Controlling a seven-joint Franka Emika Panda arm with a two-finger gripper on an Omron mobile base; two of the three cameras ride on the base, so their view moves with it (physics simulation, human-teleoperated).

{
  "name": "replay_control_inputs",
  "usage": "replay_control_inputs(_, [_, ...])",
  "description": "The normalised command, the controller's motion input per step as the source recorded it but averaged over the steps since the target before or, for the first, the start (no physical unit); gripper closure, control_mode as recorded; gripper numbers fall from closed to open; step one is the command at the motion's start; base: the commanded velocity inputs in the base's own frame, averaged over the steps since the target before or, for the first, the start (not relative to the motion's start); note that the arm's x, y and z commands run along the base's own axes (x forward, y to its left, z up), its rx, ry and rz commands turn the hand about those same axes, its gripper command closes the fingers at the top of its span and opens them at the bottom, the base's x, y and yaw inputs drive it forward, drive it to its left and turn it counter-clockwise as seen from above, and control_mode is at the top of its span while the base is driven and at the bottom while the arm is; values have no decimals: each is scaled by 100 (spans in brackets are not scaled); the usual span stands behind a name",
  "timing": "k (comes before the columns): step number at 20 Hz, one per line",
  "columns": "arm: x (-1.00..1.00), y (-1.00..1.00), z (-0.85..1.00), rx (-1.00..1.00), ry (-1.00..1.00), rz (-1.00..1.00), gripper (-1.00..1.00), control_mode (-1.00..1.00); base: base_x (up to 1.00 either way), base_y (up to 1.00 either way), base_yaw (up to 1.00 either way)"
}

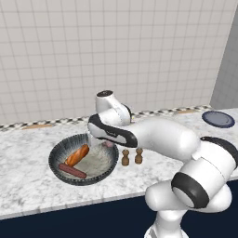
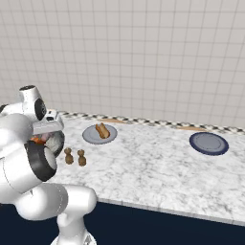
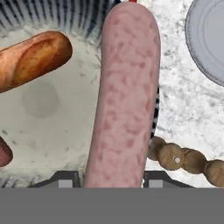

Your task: Place one bun and one sausage from the bowl on each plate.

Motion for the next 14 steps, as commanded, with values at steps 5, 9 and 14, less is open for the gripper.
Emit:
replay_control_inputs(5, [41,-62,56,-9,12,40,100,-100,0,0,0])
replay_control_inputs(9, [84,-78,-10,0,0,15,100,-100,0,0,0])
replay_control_inputs(14, [100,-68,-6,3,4,4,100,-100,0,0,0])
